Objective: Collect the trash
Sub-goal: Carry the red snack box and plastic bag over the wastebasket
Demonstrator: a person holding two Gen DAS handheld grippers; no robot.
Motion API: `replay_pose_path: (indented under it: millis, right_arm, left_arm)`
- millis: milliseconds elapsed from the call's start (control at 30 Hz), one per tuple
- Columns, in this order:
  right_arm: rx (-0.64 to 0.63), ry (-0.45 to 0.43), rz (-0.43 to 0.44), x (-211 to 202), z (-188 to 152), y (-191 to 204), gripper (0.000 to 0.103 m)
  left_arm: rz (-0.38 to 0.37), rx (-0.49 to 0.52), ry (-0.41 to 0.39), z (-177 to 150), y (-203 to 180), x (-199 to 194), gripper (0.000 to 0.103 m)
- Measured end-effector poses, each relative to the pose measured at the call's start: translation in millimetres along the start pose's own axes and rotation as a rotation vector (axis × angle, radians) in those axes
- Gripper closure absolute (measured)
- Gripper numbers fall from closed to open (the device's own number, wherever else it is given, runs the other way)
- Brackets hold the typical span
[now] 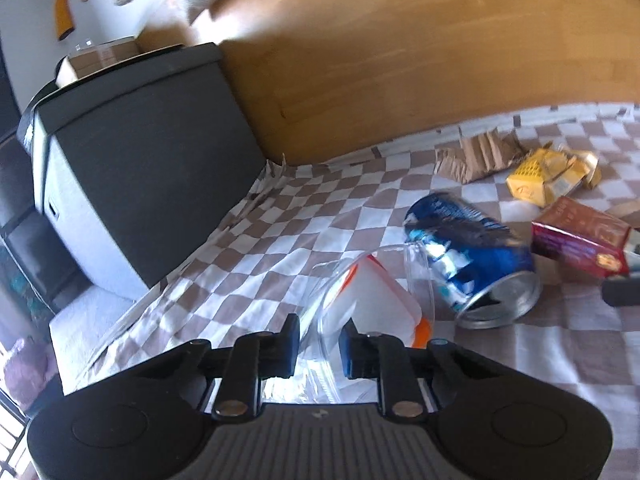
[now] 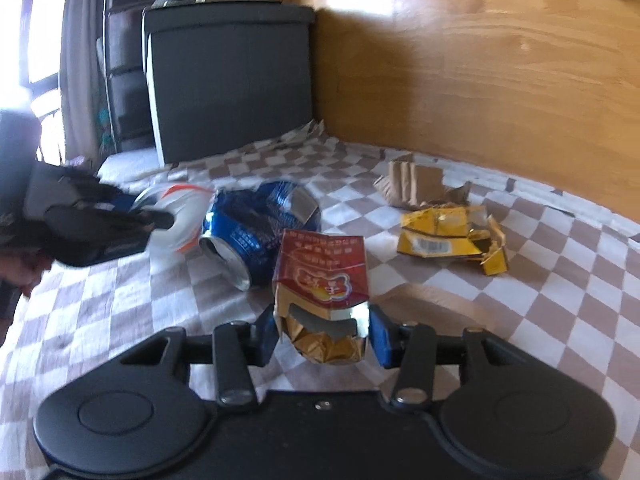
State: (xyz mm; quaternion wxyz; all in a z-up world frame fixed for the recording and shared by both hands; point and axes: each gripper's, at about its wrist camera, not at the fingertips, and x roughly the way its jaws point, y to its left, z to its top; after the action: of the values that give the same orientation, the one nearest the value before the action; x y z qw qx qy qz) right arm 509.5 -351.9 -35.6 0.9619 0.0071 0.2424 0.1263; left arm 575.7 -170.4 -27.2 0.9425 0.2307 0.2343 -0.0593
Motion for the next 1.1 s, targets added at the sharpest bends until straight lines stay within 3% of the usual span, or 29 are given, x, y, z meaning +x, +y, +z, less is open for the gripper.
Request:
replay_pose_path:
  millis: [100, 400, 667, 1100]
  right_arm:
    - [0.039, -0.026, 0.021, -7.6, -1.1, -2.3, 0.057]
    - [0.081, -0.021, -0.06, -26.5, -11.5, 10.0, 0.058]
    - [0.138, -0.006, -0.085, -69.4, -33.3, 29.3, 0.058]
    - [0.099, -0.033, -0.125, -141.5, -44.1, 84.6, 0.058]
  left_arm:
    - [-0.02, -0.044, -0.013, -3.7, 2.9, -16.7, 0.082]
    - [-0.076, -0.137, -0.034, -22.6, 3.0, -64.0, 0.084]
    - [-0.116, -0.216, -0.051, -41.7, 4.5, -107.7, 0.084]
    - [-0.158, -0.343, -0.062, -82.0, 21.5, -182.6, 0.084]
